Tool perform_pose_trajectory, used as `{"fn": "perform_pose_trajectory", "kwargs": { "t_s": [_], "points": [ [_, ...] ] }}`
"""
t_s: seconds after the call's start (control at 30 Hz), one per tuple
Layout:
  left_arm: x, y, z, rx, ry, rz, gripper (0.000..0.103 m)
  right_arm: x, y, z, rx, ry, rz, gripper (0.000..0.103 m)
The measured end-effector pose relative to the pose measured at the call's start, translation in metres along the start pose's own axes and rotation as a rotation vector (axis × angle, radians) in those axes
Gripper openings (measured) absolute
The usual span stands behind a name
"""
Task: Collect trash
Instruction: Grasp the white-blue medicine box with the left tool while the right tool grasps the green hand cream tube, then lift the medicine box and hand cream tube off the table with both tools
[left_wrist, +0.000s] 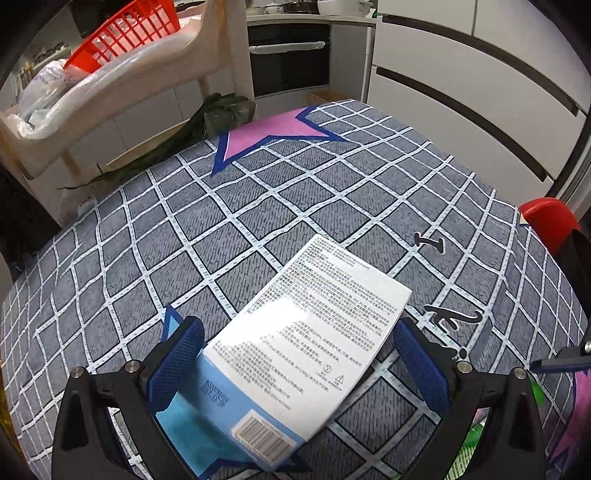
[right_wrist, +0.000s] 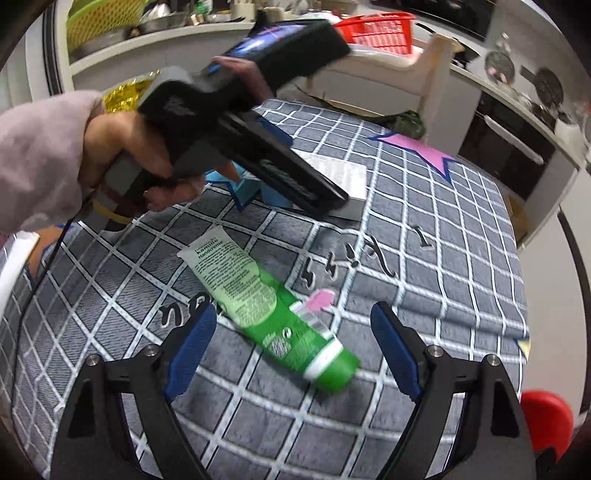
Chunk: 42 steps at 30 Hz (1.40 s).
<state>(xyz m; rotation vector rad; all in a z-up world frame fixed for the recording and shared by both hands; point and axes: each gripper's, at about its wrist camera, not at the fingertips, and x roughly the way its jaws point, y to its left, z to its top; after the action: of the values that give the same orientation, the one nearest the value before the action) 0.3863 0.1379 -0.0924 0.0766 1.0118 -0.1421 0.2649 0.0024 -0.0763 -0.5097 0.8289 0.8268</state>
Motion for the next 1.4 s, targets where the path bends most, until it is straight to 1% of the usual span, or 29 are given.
{"fn": "perform_pose_trajectory", "kwargs": {
  "t_s": [0.03,0.07,0.13,0.17,0.27,0.33,0.4,0.47,0.57,0.63,0.67,0.7,0.73,0.87,0.97,1.0,1.03,1.07,1.1,1.13,1.17,1.23,1.3,1.4],
  "points": [
    [0.003,0.0,0.0,-0.005,0.007,0.003,0.103,0.005,0.001,0.001,-0.005,0.009,-0.001,0.085],
    [0.004,0.001,-0.001,-0.005,0.008,0.009,0.103,0.011,0.003,0.002,-0.005,0.02,-0.003,0.081],
    [0.004,0.0,-0.003,-0.005,-0.007,0.021,0.103,0.02,0.005,0.003,-0.002,0.042,-0.002,0.075],
    [0.003,0.0,-0.005,-0.006,-0.011,0.028,0.103,0.023,0.005,0.003,0.004,0.044,0.006,0.074],
    [-0.001,-0.003,-0.009,-0.001,-0.026,0.061,0.103,0.027,0.008,0.002,0.013,0.053,0.018,0.066],
    [-0.005,-0.003,-0.013,0.0,-0.039,0.078,0.103,0.026,0.013,0.001,0.01,0.051,0.021,0.061],
    [-0.008,-0.003,-0.017,-0.007,-0.048,0.093,0.103,0.021,0.017,-0.001,0.017,0.046,0.036,0.05],
    [-0.013,-0.003,-0.023,-0.02,-0.052,0.112,0.103,0.015,0.022,-0.004,0.021,0.041,0.042,0.045],
    [-0.023,-0.003,-0.033,-0.037,-0.06,0.129,0.103,0.01,0.028,-0.007,0.019,0.04,0.045,0.042],
    [-0.033,-0.004,-0.039,-0.048,-0.072,0.129,0.103,0.001,0.034,-0.011,0.015,0.027,0.041,0.03],
    [-0.037,-0.005,-0.042,-0.053,-0.08,0.129,0.103,-0.005,0.037,-0.012,0.018,0.021,0.043,0.021],
    [-0.044,-0.006,-0.046,-0.056,-0.088,0.131,0.103,-0.011,0.038,-0.013,0.028,0.016,0.035,0.015],
    [-0.048,-0.007,-0.05,-0.059,-0.093,0.13,0.103,-0.015,0.039,-0.014,0.041,0.017,0.038,0.014],
    [-0.07,-0.012,-0.065,-0.082,-0.112,0.128,0.103,-0.019,0.043,-0.02,0.056,0.039,0.057,0.013],
    [-0.09,-0.013,-0.081,-0.123,-0.136,0.123,0.103,-0.026,0.049,-0.027,0.061,0.057,0.103,0.013],
    [-0.097,-0.013,-0.087,-0.138,-0.145,0.124,0.103,-0.028,0.049,-0.028,0.061,0.054,0.092,0.014],
    [-0.105,-0.014,-0.094,-0.155,-0.153,0.124,0.103,-0.03,0.05,-0.027,0.053,0.047,0.07,0.017],
    [-0.113,-0.014,-0.102,-0.174,-0.163,0.13,0.103,-0.031,0.051,-0.028,0.049,0.047,0.056,0.031],
    [-0.12,-0.015,-0.109,-0.187,-0.171,0.136,0.103,-0.031,0.051,-0.027,0.045,0.049,0.032,0.052],
    [-0.129,-0.016,-0.118,-0.205,-0.184,0.144,0.103,-0.03,0.05,-0.026,0.047,0.051,0.009,0.059],
    [-0.138,-0.017,-0.126,-0.225,-0.199,0.146,0.103,-0.028,0.048,-0.025,0.054,0.047,0.003,0.062],
    [-0.151,-0.019,-0.144,-0.268,-0.217,0.138,0.103,-0.022,0.04,-0.021,0.089,0.046,0.026,0.062],
    [-0.16,-0.023,-0.163,-0.311,-0.219,0.137,0.103,-0.013,0.032,-0.017,0.135,0.049,0.051,0.062],
    [-0.167,-0.033,-0.185,-0.341,-0.214,0.161,0.103,0.003,0.024,-0.012,0.181,0.062,0.071,0.061]
  ]
}}
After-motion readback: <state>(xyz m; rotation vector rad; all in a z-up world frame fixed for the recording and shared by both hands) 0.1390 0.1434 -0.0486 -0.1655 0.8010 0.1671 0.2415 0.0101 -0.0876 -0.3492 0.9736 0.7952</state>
